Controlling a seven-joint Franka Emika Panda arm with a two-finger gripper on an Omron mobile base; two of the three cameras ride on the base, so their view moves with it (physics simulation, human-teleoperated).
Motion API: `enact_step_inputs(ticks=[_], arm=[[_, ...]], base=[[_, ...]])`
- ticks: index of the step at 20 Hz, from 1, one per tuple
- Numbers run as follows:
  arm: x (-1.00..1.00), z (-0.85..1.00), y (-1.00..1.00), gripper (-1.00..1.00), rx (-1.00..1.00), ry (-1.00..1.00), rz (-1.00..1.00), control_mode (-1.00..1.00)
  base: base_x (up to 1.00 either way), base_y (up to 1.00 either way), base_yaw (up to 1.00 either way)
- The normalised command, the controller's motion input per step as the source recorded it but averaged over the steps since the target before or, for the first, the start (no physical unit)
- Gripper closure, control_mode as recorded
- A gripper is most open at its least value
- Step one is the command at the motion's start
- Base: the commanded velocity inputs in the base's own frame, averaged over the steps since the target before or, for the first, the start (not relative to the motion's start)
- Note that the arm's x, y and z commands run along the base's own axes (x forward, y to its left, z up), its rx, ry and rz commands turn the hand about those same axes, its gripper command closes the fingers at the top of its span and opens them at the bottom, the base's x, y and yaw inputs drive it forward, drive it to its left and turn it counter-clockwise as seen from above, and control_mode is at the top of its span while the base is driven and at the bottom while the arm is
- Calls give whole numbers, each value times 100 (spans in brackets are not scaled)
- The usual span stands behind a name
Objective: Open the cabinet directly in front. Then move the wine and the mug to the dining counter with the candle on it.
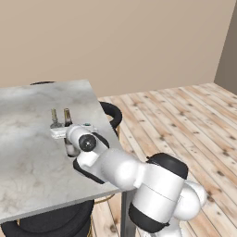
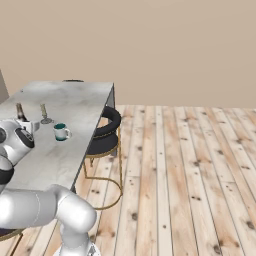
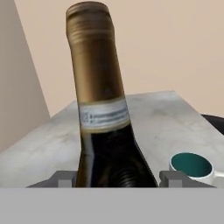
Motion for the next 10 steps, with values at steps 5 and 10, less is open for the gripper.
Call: enact_step_inputs(ticks=[5,10], arm=[[13,-31,0,100,-6,0,0,-100],[16,-29,0,100,-4,0,0,-100]], base=[[0,0,0],[0,0,0]])
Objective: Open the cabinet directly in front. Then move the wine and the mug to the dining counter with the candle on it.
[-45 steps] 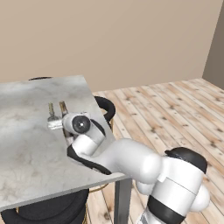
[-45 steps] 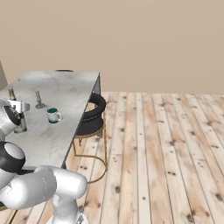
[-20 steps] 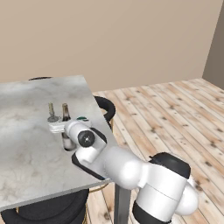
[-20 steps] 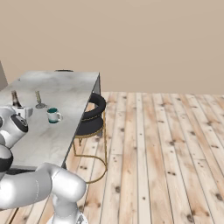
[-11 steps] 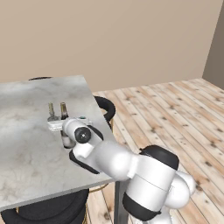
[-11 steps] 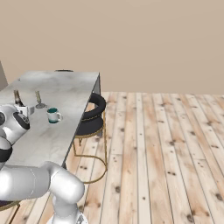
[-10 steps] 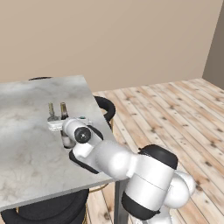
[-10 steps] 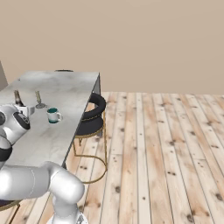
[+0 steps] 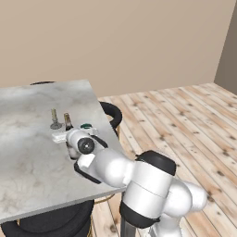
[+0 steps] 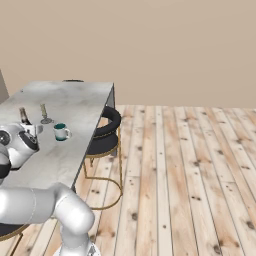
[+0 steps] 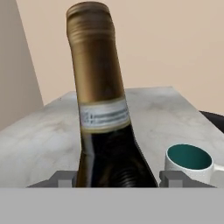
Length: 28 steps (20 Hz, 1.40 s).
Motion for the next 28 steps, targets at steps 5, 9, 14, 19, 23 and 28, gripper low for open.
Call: enact_step_inputs(ticks=[5,9,14,19,23,28], arm=[[23,-10,6,100,0,0,0,-100],[37,-9,22,100,0,0,0,-100],[37,-21,21,100,0,0,0,-100],[32,-30,4,100,0,0,0,-100],[26,-29,0,100,0,0,0,-100],[16,-36,0,100,0,0,0,-100]], base=[[0,0,0],[0,0,0],[0,0,0],[0,0,0],[0,0,0],[0,0,0]])
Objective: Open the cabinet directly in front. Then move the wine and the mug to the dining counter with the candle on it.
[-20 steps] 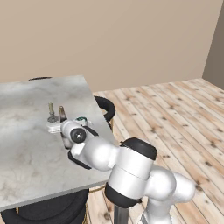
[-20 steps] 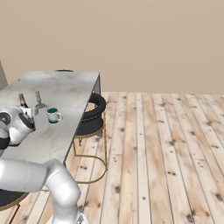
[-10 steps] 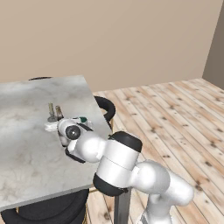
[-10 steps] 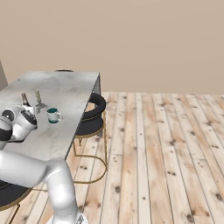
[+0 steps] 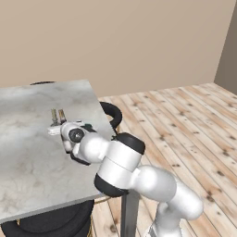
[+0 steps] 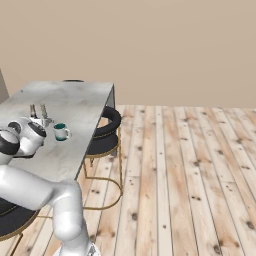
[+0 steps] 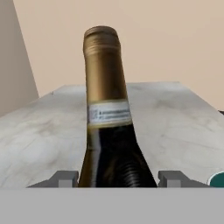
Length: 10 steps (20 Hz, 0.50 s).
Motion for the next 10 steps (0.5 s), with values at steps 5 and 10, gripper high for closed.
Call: enact_step_inputs(ticks=[5,10], arm=[[5,-25,0,100,0,0,0,-100],[-10,0,0,100,0,-3,0,-100]], base=[[0,0,0],[0,0,0]])
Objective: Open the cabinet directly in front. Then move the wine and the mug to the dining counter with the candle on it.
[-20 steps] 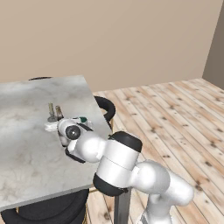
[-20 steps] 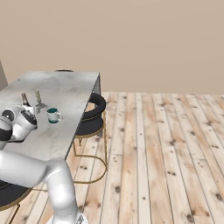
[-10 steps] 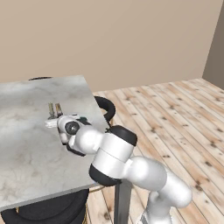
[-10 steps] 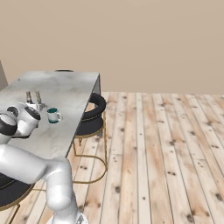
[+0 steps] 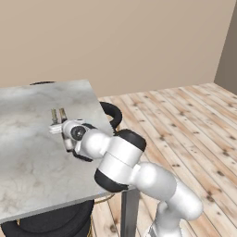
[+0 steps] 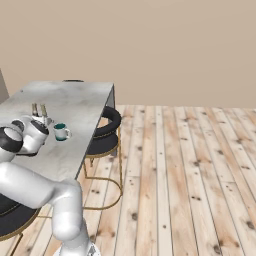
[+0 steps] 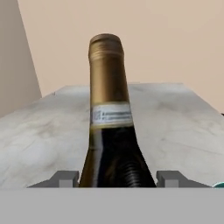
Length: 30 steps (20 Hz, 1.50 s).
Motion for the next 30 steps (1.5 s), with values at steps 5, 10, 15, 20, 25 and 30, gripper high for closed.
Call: enact_step_inputs(ticks=[5,10,15,20,25,30], arm=[[-34,0,0,100,0,-14,1,-100],[-5,0,0,100,0,-2,0,-100],[0,0,0,100,0,0,0,-100],[-6,0,0,100,0,-4,0,-100],[-13,0,-1,100,0,-13,0,-100],[0,0,0,100,0,-1,0,-100]], base=[[0,0,0],[0,0,0],[0,0,0],[0,0,0],[0,0,0],[0,0,0]])
